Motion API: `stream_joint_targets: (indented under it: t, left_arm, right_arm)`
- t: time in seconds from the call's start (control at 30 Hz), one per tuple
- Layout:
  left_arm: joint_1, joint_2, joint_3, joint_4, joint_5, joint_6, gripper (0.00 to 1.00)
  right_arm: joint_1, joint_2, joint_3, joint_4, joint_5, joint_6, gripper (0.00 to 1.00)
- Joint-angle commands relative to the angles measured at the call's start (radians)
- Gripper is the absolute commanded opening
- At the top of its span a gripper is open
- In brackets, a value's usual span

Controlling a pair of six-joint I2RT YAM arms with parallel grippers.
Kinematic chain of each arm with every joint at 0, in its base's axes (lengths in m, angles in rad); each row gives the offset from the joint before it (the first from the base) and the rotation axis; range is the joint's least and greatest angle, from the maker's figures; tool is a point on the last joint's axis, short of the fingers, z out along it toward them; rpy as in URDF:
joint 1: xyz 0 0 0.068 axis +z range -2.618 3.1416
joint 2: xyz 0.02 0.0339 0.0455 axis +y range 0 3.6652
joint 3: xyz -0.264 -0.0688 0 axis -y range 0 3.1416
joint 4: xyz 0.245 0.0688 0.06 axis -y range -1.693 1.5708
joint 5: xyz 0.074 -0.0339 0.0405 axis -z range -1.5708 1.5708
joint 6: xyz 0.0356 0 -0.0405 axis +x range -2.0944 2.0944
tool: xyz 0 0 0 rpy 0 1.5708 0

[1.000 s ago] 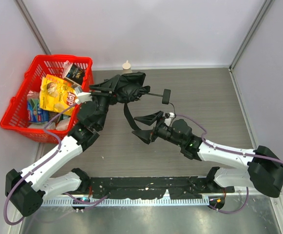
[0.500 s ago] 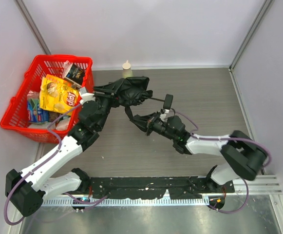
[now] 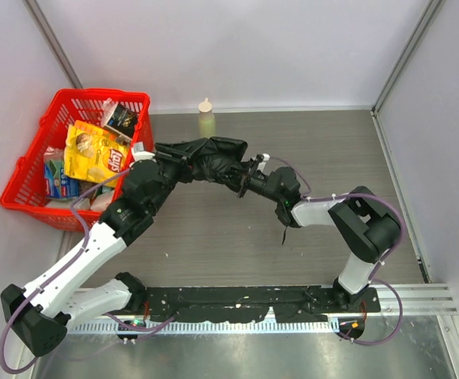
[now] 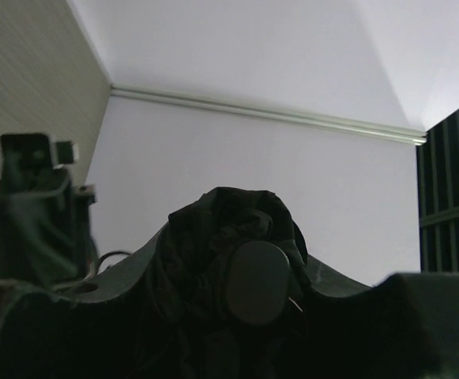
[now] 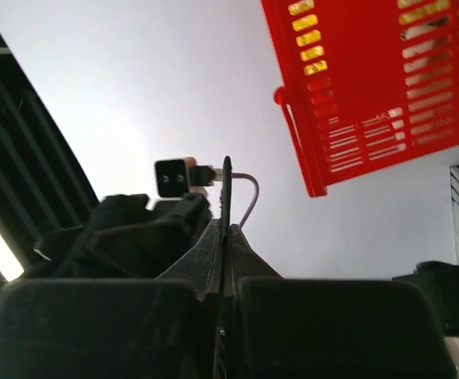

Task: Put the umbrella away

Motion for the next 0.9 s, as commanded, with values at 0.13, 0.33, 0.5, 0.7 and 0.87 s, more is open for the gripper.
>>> stream_joint_targets:
  t: [0.13,0.33,0.5,0.7,0.87]
  left_arm:
    - [-0.005,-0.066,0.080,-0.234,0.156,0.019,0.00]
    - [-0.003,-0.064,0.096,-0.463,0.239,0.104,0.00]
    - [-0.003,-0.035,0.108,-0.684,0.242,0.197,0.00]
    - [0.001,0.027,0.031,-0.792,0.308,0.252,0.00]
    - [0.001,0.104,-0.007,-0.873,0.285,0.317,0.00]
  right_arm:
    - [-0.126,-0.008,0.171,-0.006,-0.122,0.040,0.01]
    - [-0.188,-0.073,0.200,-0.038,-0.164,-0.277,0.01]
    - [-0.163,-0.237,0.185,-0.296,-0.130,-0.737,0.01]
    - [-0.114,-0.368,0.073,-0.296,-0.014,-0.979,0.01]
    - [-0.018,-0.460,0.091,-0.420,0.097,-1.169,0.01]
